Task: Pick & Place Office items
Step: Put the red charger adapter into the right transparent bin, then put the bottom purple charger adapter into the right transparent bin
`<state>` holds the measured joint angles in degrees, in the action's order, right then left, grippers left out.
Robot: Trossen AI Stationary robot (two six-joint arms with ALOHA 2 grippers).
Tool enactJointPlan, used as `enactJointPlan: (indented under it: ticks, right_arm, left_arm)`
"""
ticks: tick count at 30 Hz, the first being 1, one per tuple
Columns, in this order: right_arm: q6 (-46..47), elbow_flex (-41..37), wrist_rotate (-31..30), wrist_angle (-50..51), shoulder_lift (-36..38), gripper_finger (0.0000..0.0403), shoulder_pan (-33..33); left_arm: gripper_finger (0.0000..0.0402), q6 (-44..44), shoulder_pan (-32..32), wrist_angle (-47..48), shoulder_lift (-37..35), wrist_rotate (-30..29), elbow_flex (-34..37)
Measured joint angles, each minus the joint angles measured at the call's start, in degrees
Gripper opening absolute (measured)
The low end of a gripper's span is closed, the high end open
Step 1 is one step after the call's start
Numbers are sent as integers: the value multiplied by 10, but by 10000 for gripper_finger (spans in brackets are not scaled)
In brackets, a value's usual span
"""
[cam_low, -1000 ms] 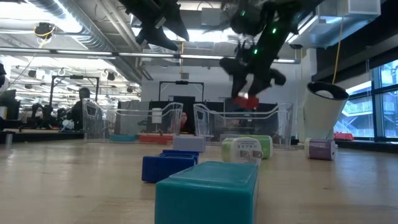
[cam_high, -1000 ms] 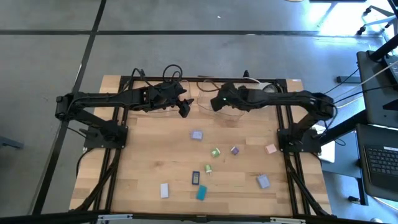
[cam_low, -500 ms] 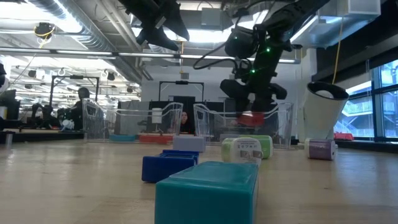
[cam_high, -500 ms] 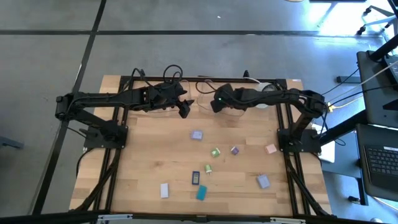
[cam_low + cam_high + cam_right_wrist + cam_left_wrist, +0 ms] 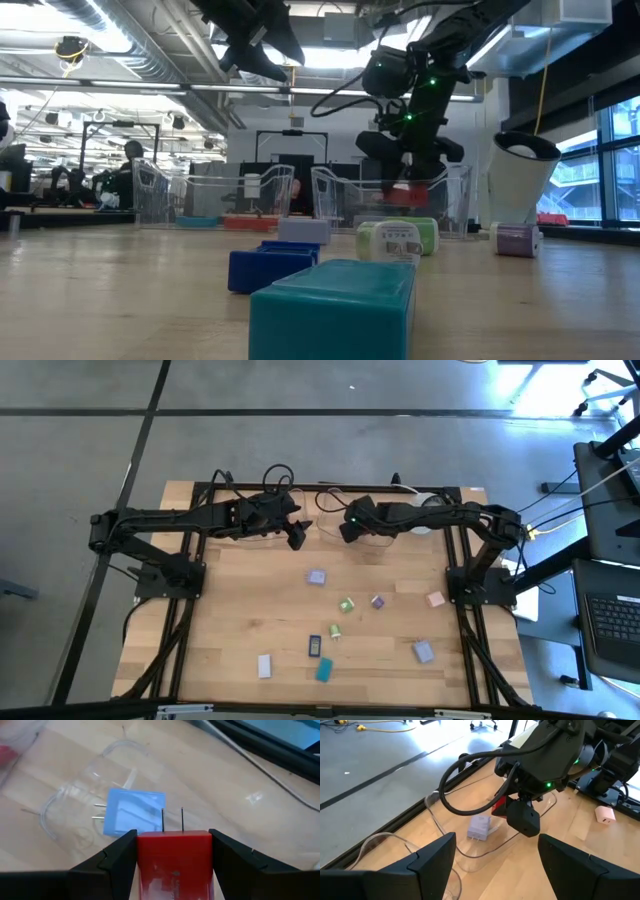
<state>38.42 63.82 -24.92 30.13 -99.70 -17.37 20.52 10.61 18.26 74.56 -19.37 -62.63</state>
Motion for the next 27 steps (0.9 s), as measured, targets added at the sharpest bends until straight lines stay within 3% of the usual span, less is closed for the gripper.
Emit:
enactJointPlan:
  ticks: [10,18,27]
  right_arm:
    - [15,0,8,4,-8,222,4]
    - [17,0,61,4,-8,224,4]
    - [16,0,64,3,-8,272,4]
  left_arm:
    - [278,8,0,0,0,13,0]
    - [278,8,0,0,0,13,0]
    - [278,8,0,0,0,13,0]
